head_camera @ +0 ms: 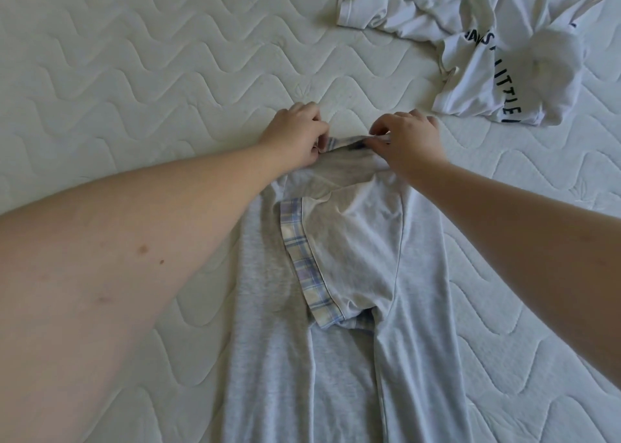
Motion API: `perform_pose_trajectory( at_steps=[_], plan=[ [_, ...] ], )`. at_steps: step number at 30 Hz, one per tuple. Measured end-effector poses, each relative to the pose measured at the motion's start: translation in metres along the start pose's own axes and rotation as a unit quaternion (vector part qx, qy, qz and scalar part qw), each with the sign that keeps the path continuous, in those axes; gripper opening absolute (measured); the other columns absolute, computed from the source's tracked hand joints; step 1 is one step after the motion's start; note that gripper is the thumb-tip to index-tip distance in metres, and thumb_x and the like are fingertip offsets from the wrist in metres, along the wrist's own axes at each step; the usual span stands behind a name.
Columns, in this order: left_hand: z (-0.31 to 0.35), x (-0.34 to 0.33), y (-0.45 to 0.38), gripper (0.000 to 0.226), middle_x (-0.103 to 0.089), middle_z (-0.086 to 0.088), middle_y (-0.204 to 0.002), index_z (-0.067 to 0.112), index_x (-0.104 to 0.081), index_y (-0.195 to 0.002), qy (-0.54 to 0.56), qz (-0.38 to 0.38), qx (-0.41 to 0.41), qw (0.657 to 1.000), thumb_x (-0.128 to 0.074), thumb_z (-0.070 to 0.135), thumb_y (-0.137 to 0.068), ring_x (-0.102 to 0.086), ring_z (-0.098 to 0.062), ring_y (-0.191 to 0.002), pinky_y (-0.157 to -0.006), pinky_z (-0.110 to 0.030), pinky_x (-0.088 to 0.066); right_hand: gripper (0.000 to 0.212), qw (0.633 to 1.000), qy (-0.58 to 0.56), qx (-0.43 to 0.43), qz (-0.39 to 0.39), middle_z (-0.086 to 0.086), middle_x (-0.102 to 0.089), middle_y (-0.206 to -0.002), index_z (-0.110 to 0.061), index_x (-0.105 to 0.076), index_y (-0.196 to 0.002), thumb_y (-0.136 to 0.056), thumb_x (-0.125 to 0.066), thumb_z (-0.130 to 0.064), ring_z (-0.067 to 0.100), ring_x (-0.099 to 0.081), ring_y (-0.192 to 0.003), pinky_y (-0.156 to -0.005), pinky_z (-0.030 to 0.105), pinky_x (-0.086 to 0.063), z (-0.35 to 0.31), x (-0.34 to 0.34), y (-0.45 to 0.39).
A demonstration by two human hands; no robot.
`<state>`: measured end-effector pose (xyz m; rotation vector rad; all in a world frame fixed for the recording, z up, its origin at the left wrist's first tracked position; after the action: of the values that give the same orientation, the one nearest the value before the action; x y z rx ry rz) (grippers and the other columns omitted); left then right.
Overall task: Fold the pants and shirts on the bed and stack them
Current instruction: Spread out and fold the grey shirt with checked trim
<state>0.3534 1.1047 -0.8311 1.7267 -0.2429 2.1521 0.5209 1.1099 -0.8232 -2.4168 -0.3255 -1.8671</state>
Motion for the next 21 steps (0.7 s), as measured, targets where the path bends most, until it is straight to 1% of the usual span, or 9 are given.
perform_pose_trajectory(
  at_steps=[3,5,7,9,11,15,16,18,21],
  plan=[
    [-0.020,-0.005,-0.001,0.035,-0.061,-0.007,-0.099,0.013,-0.063,-0.084,0.039,-0.032,0.055,0.997,-0.052,0.044,-0.095,-0.057,-0.028,-0.097,-0.084,-0.038,-0.044,0.043,0.998,-0.044,0.001,-0.042,0.004,-0.068,-0.098,-0.018,-0.074,-0.098,-0.096,-0.050,-0.053,0.026,-0.053,-0.105,-0.086,0.038,-0.038,0.002,0.000,-0.004],
    [-0.033,-0.004,-0.005,0.026,-0.063,-0.006,-0.091,0.014,-0.058,-0.094,0.082,-0.007,0.105,0.991,-0.052,0.039,-0.098,-0.059,-0.030,-0.090,-0.077,-0.035,-0.042,0.034,0.997,-0.055,-0.025,-0.044,0.008,-0.069,-0.098,-0.016,-0.072,-0.101,-0.099,-0.050,-0.042,0.028,-0.058,-0.097,-0.073,0.034,-0.040,0.011,0.002,-0.009],
    [-0.039,-0.004,-0.007,0.018,-0.065,-0.002,-0.095,0.020,-0.053,-0.101,0.074,-0.007,0.128,0.989,-0.059,0.035,-0.094,-0.057,-0.028,-0.097,-0.081,-0.036,-0.037,0.021,0.991,-0.091,-0.066,-0.069,0.002,-0.068,-0.103,-0.020,-0.065,-0.109,-0.098,-0.056,-0.035,0.022,-0.060,-0.088,-0.063,0.029,-0.040,0.023,0.000,-0.013],
    [-0.040,-0.007,-0.008,0.015,-0.061,0.003,-0.103,0.029,-0.059,-0.097,0.025,-0.049,0.130,0.990,-0.065,0.040,-0.089,-0.050,-0.026,-0.111,-0.087,-0.039,-0.030,0.028,0.985,-0.091,-0.072,-0.131,-0.001,-0.067,-0.105,-0.022,-0.063,-0.115,-0.093,-0.064,-0.039,0.018,-0.059,-0.084,-0.059,0.027,-0.040,0.027,-0.007,-0.013],
    [-0.040,-0.007,-0.009,0.014,-0.054,0.003,-0.105,0.035,-0.063,-0.090,-0.008,-0.080,0.120,0.990,-0.068,0.047,-0.085,-0.044,-0.026,-0.117,-0.087,-0.040,-0.027,0.032,0.983,-0.048,-0.060,-0.168,0.000,-0.066,-0.104,-0.021,-0.067,-0.110,-0.089,-0.067,-0.045,0.016,-0.057,-0.082,-0.055,0.023,-0.038,0.027,-0.009,-0.012],
    [-0.050,-0.008,-0.005,0.038,-0.046,-0.005,-0.128,0.036,-0.057,-0.117,-0.019,-0.111,0.144,0.983,-0.068,0.051,-0.084,-0.038,-0.029,-0.125,-0.098,-0.043,-0.028,0.031,0.979,-0.044,-0.086,-0.179,0.002,-0.067,-0.095,-0.016,-0.073,-0.104,-0.090,-0.066,-0.042,0.013,-0.053,-0.069,-0.051,0.022,-0.035,0.039,-0.007,-0.010],
    [-0.052,-0.009,-0.004,0.038,-0.044,-0.006,-0.129,0.036,-0.057,-0.118,-0.017,-0.120,0.160,0.980,-0.066,0.052,-0.085,-0.037,-0.029,-0.126,-0.099,-0.043,-0.028,0.032,0.978,-0.045,-0.099,-0.180,0.000,-0.065,-0.088,-0.014,-0.074,-0.104,-0.091,-0.064,-0.042,0.011,-0.052,-0.066,-0.051,0.022,-0.036,0.043,-0.008,-0.009],
    [-0.052,-0.009,-0.002,0.026,-0.045,-0.005,-0.124,0.037,-0.060,-0.103,-0.009,-0.125,0.172,0.977,-0.067,0.053,-0.084,-0.038,-0.029,-0.124,-0.096,-0.042,-0.028,0.040,0.977,-0.064,-0.124,-0.163,-0.001,-0.061,-0.083,-0.012,-0.072,-0.109,-0.094,-0.059,-0.046,0.013,-0.053,-0.070,-0.056,0.024,-0.038,0.044,-0.008,-0.008],
    [-0.051,-0.007,-0.001,0.020,-0.048,0.003,-0.107,0.035,-0.057,-0.086,0.027,-0.107,0.171,0.979,-0.069,0.050,-0.083,-0.045,-0.026,-0.117,-0.089,-0.040,-0.028,0.052,0.984,-0.070,-0.128,-0.103,0.003,-0.062,-0.109,-0.020,-0.062,-0.122,-0.094,-0.048,-0.061,0.022,-0.057,-0.100,-0.083,0.034,-0.045,0.037,-0.004,-0.010]
  ],
)
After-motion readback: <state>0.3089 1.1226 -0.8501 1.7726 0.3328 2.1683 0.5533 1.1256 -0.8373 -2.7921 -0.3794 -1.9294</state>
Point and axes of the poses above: each hand's wrist, its own y-axis away from the middle knuckle, its own x-axis out of the back of the hand, z = x × y, the point moved 8 cm from there along -y, towards the middle knuckle
